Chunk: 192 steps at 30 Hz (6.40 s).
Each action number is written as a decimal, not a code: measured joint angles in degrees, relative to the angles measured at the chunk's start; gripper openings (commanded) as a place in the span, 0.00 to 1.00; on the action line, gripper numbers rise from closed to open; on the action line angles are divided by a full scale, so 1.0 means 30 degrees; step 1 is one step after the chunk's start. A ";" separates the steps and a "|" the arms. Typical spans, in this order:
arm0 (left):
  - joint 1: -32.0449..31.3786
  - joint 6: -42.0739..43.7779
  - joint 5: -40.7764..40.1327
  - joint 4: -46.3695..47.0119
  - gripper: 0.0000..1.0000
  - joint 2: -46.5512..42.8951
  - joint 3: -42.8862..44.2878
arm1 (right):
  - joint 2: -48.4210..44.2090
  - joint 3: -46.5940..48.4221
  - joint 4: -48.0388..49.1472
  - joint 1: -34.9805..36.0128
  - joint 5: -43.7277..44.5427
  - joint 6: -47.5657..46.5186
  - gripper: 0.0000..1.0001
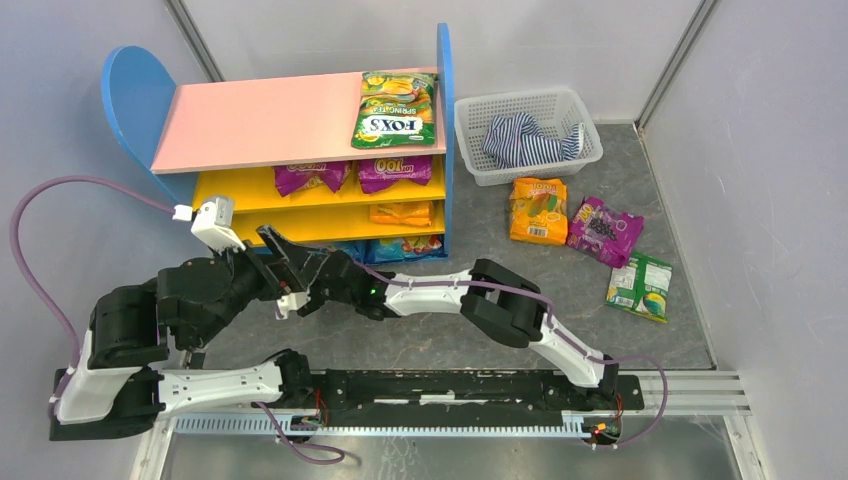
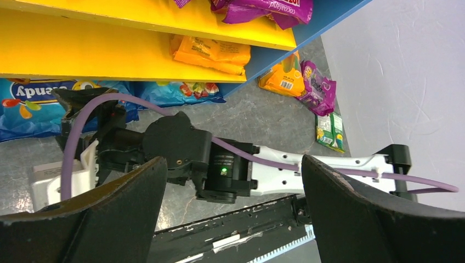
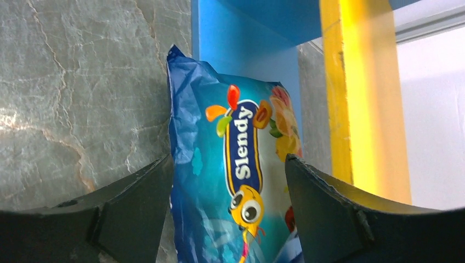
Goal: Place and organize the candy bags onto the shelf
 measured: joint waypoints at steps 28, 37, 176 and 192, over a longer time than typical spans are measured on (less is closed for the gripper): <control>0.0000 0.0000 -0.0022 0.0124 0.98 -0.0073 -0.0015 | 0.5931 0.6863 0.0903 -0.0430 0.3541 0.0969 0.43; 0.0000 0.0007 -0.0029 0.0197 1.00 0.0357 -0.0015 | 0.6441 0.7592 0.0882 -0.1035 0.3599 0.1617 0.39; 0.1821 -0.0860 1.0593 2.2119 0.65 0.9719 -1.7872 | -2.9405 -2.6899 -0.7220 -0.4138 0.1479 1.9970 0.98; 0.2324 -0.1253 1.2262 2.2556 0.06 0.8568 -1.8149 | -2.9354 -2.5252 -0.8014 0.0670 0.4313 1.5795 0.98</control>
